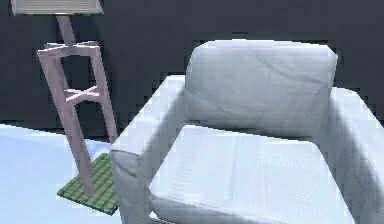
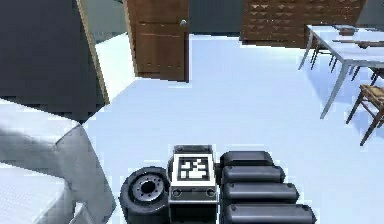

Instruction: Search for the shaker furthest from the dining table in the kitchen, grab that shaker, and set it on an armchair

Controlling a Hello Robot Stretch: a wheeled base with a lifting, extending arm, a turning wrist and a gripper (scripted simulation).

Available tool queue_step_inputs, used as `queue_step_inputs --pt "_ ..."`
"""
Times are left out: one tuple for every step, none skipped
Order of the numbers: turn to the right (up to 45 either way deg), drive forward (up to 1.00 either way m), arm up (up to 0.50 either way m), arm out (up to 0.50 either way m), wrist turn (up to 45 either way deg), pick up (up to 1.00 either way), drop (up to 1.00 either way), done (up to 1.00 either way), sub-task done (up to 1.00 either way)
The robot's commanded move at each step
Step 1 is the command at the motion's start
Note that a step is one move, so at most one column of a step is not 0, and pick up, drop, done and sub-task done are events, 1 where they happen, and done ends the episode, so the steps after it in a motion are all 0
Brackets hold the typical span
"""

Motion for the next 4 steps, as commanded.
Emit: queue_step_inputs --pt "-45.0 0.00 0.00 0.00 0.0 0.00 0.00 0.00 0.00" --pt "-6.0 0.00 0.00 0.00 0.0 0.00 0.00 0.00 0.00" --pt "45.0 0.00 0.00 0.00 0.0 0.00 0.00 0.00 0.00" --pt "3.0 0.00 0.00 0.00 0.0 0.00 0.00 0.00 0.00"
